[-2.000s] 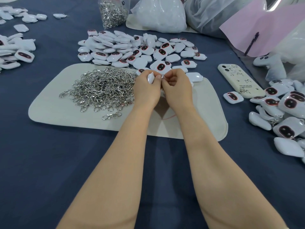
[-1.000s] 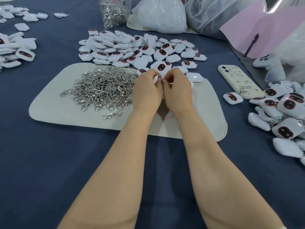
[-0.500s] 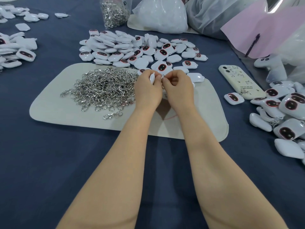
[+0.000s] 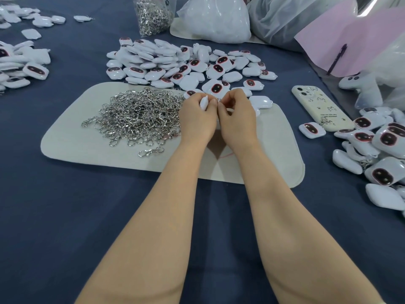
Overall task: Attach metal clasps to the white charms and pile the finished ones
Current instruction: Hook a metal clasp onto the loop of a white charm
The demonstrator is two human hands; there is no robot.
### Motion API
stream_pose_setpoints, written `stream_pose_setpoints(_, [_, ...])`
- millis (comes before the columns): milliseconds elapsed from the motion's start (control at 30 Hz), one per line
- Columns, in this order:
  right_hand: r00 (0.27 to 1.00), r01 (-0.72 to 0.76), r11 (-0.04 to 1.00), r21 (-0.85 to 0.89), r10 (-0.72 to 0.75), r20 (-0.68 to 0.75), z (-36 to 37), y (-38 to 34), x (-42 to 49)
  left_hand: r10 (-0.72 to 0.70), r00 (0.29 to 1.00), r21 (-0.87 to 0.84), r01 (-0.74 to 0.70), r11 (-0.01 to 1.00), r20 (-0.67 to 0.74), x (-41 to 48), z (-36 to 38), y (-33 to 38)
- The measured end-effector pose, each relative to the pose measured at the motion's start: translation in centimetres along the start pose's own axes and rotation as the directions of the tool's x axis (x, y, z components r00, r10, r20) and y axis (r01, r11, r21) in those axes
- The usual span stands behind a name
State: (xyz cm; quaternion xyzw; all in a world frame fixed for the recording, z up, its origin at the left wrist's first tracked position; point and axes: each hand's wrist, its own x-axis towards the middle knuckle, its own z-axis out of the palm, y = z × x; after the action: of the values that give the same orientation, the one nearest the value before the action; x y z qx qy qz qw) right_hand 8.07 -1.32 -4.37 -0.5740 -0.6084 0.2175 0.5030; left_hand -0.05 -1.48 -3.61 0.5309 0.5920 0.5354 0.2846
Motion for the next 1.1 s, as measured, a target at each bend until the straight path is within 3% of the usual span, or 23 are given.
stream_pose_setpoints(267, [0.995,0.102,0.989,-0.110,-0.102,0.007,0.23,-0.26,-0.34,-0.039,0.999,-0.002,0.039,0.999,0.023,0.10,-0.14,0.02])
stream_pose_setpoints(867, [0.992,0.123,0.988,-0.098,-0.118,0.051,-0.41,-0.34,-0.43,-0.075,0.990,-0.031,0.079,0.996,0.118,0.44,-0.49,0.00])
stream_pose_setpoints(1100, [0.998,0.057,0.997,-0.054,-0.057,0.020,-0.60,0.20,-0.18,-0.103,0.982,-0.101,0.120,0.988,0.161,0.35,-0.46,-0.14])
